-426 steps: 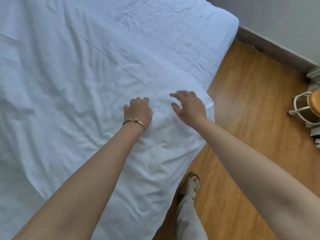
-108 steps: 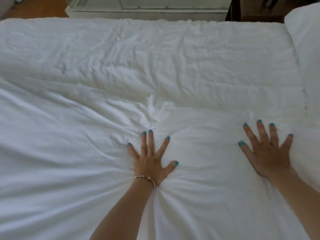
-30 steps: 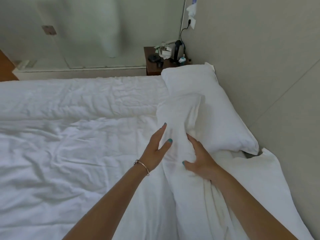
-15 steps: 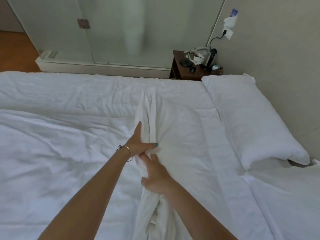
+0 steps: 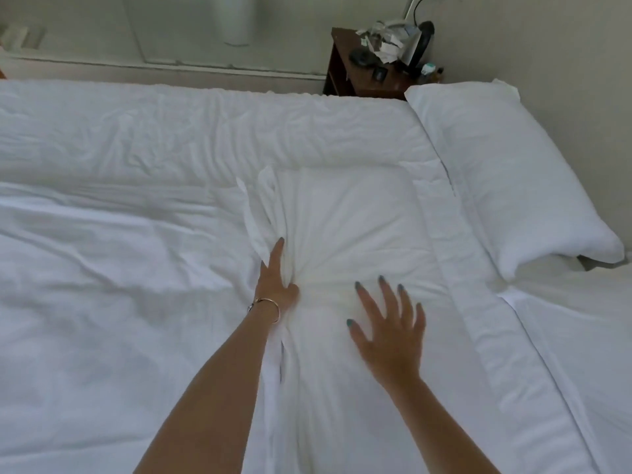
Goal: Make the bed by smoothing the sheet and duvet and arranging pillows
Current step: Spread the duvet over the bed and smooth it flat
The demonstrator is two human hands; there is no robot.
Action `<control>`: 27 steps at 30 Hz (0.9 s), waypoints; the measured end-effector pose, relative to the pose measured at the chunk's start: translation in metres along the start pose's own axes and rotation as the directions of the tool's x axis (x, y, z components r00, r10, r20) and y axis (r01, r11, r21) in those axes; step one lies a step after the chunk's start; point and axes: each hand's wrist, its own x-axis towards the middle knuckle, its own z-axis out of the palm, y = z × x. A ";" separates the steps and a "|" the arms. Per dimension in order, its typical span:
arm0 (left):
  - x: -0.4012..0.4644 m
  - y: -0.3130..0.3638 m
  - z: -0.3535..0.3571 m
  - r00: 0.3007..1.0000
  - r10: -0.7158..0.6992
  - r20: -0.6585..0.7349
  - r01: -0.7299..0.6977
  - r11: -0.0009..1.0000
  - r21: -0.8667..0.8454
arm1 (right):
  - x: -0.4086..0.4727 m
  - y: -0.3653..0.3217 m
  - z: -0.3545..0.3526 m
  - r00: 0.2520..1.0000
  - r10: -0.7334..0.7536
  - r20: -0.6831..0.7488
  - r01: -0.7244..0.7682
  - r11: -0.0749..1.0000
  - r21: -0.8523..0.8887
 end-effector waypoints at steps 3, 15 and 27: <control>0.007 -0.008 0.007 0.964 -0.258 -0.062 0.260 0.965 0.025 | -0.016 0.045 0.016 0.957 0.068 0.281 -0.021 0.986 -0.168; -0.012 -0.005 0.103 0.998 -0.036 0.046 -0.014 0.620 0.785 | -0.001 0.100 0.017 0.889 -0.269 0.370 0.273 0.961 0.043; -0.026 -0.028 0.093 0.950 -0.119 -0.289 0.300 0.609 0.734 | 0.110 0.112 0.059 0.960 -0.168 0.224 0.198 0.973 -0.116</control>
